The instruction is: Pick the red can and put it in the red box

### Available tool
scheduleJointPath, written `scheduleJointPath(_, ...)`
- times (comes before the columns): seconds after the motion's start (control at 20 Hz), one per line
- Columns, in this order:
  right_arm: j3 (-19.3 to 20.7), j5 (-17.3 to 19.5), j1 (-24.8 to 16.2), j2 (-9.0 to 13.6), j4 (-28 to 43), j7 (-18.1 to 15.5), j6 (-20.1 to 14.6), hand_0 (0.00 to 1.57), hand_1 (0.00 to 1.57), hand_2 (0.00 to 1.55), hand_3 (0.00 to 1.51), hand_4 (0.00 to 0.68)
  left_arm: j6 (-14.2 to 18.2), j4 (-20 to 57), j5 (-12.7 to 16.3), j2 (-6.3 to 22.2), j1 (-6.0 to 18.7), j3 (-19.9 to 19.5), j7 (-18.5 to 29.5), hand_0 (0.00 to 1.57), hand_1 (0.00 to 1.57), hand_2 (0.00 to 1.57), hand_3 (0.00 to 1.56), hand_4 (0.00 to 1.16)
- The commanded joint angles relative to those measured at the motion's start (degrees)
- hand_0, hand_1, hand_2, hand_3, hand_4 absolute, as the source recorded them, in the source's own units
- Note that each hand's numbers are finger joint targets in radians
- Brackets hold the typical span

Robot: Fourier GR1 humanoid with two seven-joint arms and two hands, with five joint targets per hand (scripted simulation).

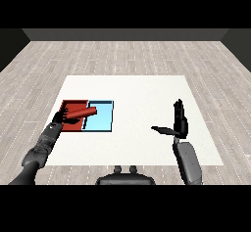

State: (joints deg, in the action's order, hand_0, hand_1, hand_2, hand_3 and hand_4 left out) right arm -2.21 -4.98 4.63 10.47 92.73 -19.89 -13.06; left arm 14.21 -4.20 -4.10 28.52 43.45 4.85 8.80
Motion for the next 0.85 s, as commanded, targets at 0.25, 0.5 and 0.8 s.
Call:
scheduleJointPath(0.25,0.8,-2.7,-1.3,0.5,2.4,0.5,3.2,0.0,0.0,0.0,0.0,0.0,7.5,-6.8,9.4,0.7,-0.5,-10.4,12.1,0.0,0.0,0.0,0.0,0.0)
scheduleJointPath(0.5,-1.4,-3.5,-1.5,-2.1,2.4,-2.1,4.1,0.0,0.0,0.0,0.0,0.0,-1.1,-18.3,19.0,-2.3,-2.3,-19.0,29.4,0.0,0.0,0.0,0.0,0.0)
scheduleJointPath(0.8,-2.7,-7.6,-5.1,-1.6,4.2,-2.6,9.8,0.0,0.0,0.0,0.0,0.0,-12.5,-31.5,22.9,-13.2,-4.6,-17.0,33.9,0.0,0.0,0.0,0.0,0.0)
